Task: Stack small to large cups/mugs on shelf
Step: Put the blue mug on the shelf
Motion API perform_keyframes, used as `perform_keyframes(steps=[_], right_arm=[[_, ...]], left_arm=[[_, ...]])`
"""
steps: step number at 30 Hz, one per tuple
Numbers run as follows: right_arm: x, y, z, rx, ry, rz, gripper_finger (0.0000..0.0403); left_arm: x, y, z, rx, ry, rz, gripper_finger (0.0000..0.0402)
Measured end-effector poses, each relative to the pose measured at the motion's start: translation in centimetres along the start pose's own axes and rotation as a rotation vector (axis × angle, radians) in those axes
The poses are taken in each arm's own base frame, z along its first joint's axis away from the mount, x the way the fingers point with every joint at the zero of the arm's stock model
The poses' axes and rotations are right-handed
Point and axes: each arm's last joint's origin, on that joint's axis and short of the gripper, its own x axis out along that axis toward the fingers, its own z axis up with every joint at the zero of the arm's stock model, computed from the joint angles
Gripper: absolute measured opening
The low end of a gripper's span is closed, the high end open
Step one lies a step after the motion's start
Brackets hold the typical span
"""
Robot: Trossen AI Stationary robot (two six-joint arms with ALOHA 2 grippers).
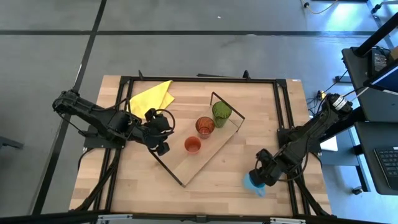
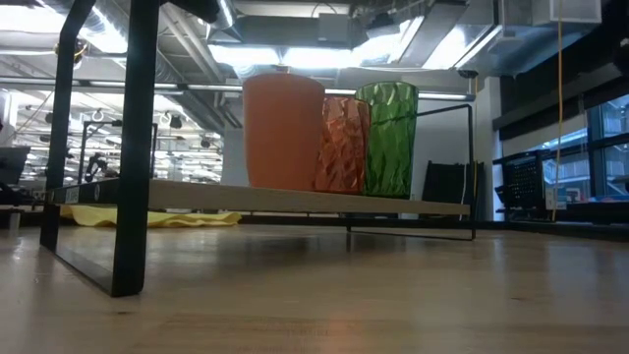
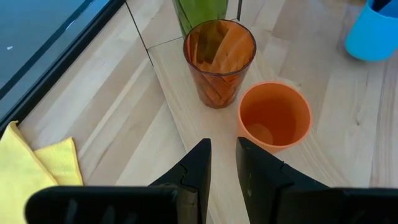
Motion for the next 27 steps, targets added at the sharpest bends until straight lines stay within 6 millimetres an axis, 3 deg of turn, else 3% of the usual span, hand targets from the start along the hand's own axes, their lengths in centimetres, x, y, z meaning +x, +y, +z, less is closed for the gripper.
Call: perform_keyframes(steps=[6, 12, 20, 27], right_arm=[[-1.5, 2.1, 0.6, -0.091, -0.04, 0.075, 0.0009], [-2.5, 5.6, 2.7, -0.258, -0.098, 0.037, 0.0009], [-0.4, 9.7, 5.9, -0.432, 0.01, -0.119, 0.0015], [0.3, 12.4, 7.5, -0.47, -0.055, -0.083, 0.0048]], left_arm=[[0.2, 0.3, 0.2, -0.01, 0.001, 0.011, 0.0069], [0.3, 0.5, 0.3, 0.016, 0.003, 0.022, 0.0069], [0.3, 0.5, 0.3, 0.03, 0.009, 0.017, 0.0069], [0.3, 0.4, 0.2, 0.034, 0.034, -0.023, 0.0069]])
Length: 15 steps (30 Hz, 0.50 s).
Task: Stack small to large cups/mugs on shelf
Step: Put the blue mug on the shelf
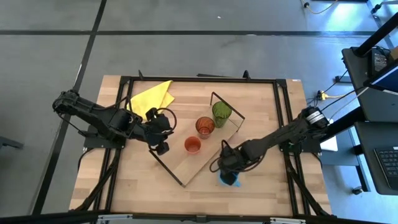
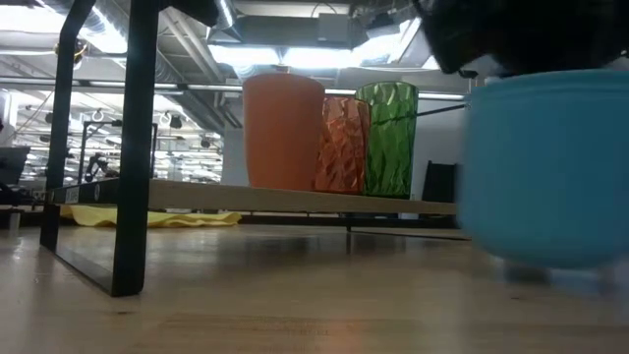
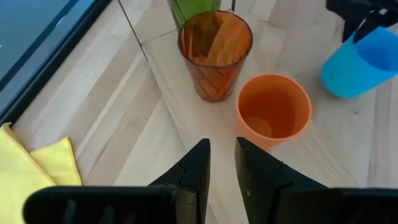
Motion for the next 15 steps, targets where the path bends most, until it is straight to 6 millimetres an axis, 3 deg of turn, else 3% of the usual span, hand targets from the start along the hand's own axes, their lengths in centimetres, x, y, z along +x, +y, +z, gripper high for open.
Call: perform_keyframes(steps=[7, 15], right_arm=[[-1.1, -0.3, 2.1, 0.031, -0.053, 0.036, 0.0053], [-1.4, 0.1, 2.7, 0.039, -0.096, 0.084, 0.0054]], left_arm=[[0.1, -0.7, 0.5, 0.077, -0.011, -0.108, 0.0069], [-0.3, -1.9, 1.8, 0.193, -0.148, -0.254, 0.0069]])
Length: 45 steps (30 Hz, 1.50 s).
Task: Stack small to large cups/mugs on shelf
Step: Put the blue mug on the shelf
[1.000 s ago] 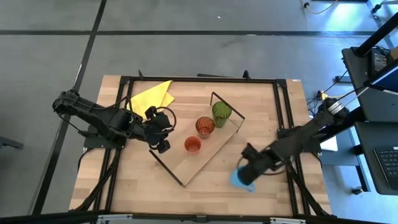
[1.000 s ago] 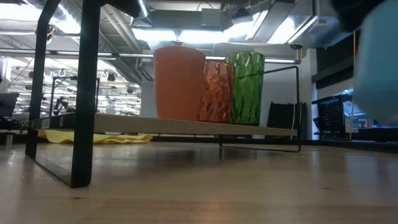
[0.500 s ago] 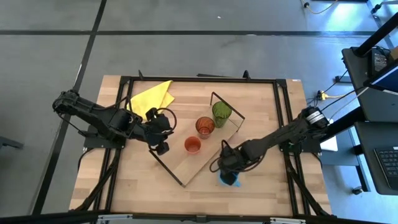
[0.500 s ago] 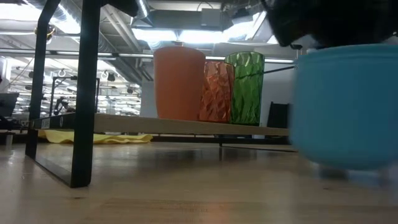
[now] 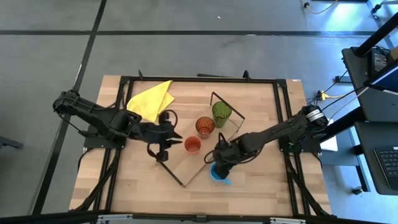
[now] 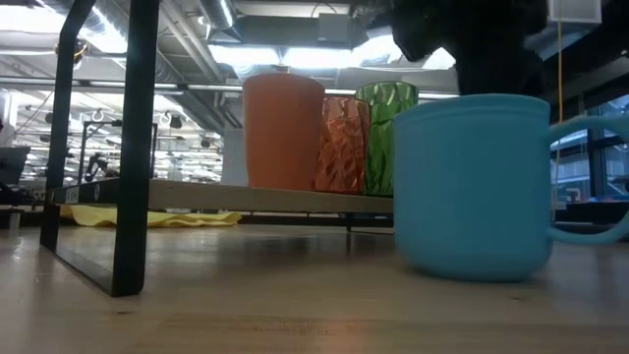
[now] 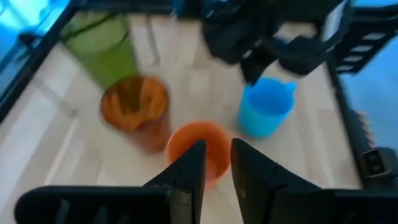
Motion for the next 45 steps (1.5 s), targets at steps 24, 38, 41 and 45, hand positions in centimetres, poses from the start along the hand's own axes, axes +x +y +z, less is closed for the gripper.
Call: perform_keyframes(steps=[24, 38, 41, 45], right_arm=[[-17.7, 5.0, -0.9, -0.082, -0.781, -0.114, 0.0056], [-25.6, 5.6, -9.6, -0.196, -1.015, 0.051, 0.006], [-26.8, 5.4, -10.9, -0.182, -1.054, 0.102, 0.0079], [-27.2, 5.1, -11.8, -0.179, -1.072, 0.12, 0.0121]], left_arm=[[8.3, -5.2, 4.4, 0.331, -0.046, -0.322, 0.0069], [17.3, -9.7, 3.2, 0.301, 0.102, -0.352, 0.0069], [18.2, -10.2, 2.3, 0.278, 0.149, -0.347, 0.0069], [18.0, -10.6, 2.3, 0.264, 0.146, -0.343, 0.007]])
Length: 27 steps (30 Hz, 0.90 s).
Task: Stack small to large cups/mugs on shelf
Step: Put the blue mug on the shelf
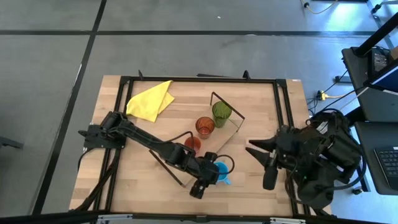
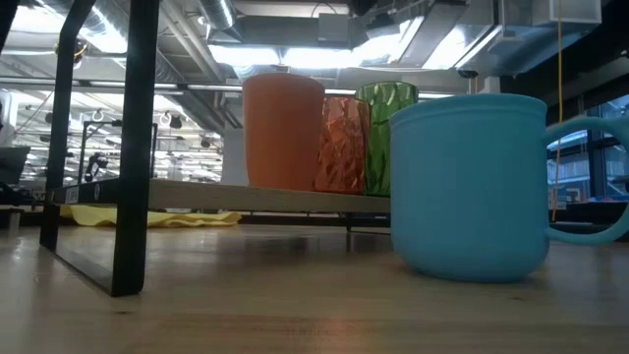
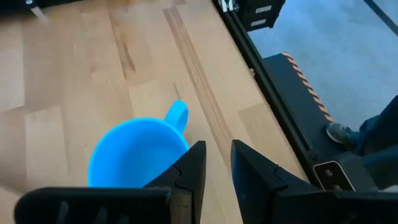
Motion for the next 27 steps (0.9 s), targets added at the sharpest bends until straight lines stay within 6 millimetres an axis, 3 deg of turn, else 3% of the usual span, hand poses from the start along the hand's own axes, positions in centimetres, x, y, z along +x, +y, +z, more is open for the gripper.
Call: perform_keyframes(steps=[7, 14, 21, 27], right_arm=[[-0.1, -0.4, -0.2, -0.012, -0.012, -0.027, 0.0168], [-0.1, -0.5, -0.1, -0.009, -0.032, -0.035, 0.0163], [-0.1, -0.5, 0.0, 0.069, -0.064, -0.043, 0.016], [0.0, -0.5, 0.1, 0.221, -0.083, -0.049, 0.0159]], left_arm=[[0.1, -0.1, -0.7, -0.006, 0.071, -0.006, 0.0093], [0.4, -0.1, -0.9, 0.111, 0.086, -0.014, 0.0112], [0.4, 1.6, -0.9, 0.142, 0.089, 0.006, 0.0112], [0.3, 3.1, -0.8, -0.076, 0.089, -0.103, 0.0112]])
